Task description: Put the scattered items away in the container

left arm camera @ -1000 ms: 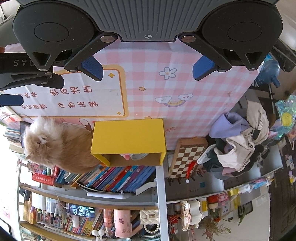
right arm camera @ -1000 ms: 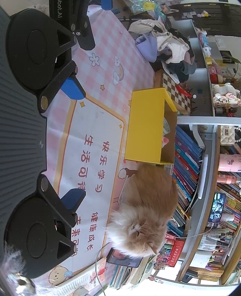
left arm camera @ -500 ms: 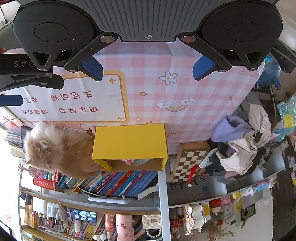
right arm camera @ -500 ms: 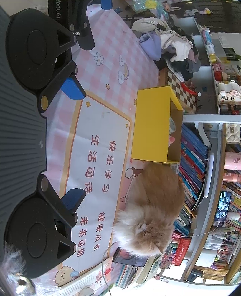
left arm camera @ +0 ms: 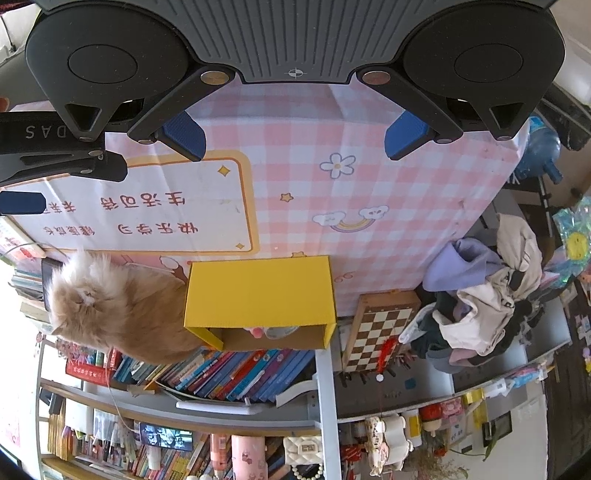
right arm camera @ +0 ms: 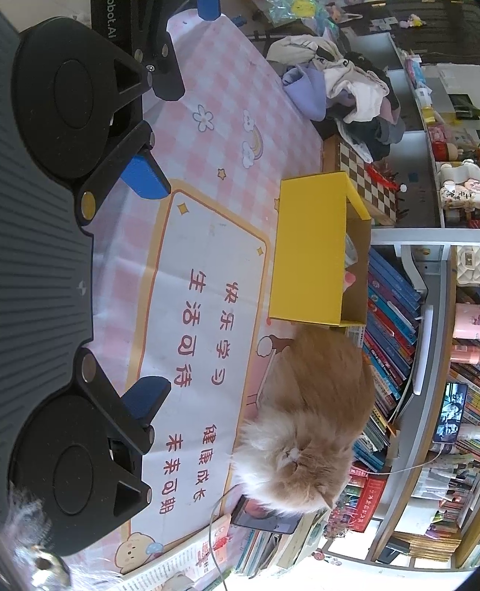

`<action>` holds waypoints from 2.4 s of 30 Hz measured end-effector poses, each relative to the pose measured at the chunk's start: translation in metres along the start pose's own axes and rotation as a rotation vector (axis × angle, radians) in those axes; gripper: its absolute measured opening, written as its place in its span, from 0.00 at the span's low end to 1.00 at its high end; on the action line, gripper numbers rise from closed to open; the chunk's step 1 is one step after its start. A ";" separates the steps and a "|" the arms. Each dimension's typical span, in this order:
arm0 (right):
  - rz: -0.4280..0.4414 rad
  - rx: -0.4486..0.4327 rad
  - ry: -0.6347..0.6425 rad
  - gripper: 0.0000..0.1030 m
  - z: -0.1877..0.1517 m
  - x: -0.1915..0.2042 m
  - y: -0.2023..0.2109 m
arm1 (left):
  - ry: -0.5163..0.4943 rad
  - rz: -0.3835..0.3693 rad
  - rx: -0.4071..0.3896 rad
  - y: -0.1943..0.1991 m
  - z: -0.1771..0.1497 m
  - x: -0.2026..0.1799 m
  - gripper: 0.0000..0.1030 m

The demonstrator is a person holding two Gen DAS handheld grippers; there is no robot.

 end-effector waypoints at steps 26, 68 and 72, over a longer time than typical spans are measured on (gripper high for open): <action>0.015 0.015 -0.010 1.00 -0.001 -0.007 -0.005 | -0.007 -0.001 0.014 -0.001 -0.001 -0.002 1.00; 0.012 0.011 -0.022 1.00 -0.005 -0.012 0.001 | -0.003 -0.003 0.023 0.004 0.000 -0.008 1.00; 0.010 0.011 -0.026 1.00 -0.005 -0.014 0.000 | 0.001 -0.017 0.020 0.004 0.000 -0.010 1.00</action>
Point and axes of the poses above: each gripper's, at about its wrist camera, not at the fingertips, and y roughly against the way its jaws point, x to its left, z to its top, the point moved 1 cm from there along -y, roughly the way its jaws point, and after that the axes turned 13 degrees about -x, right-handed, at the moved point
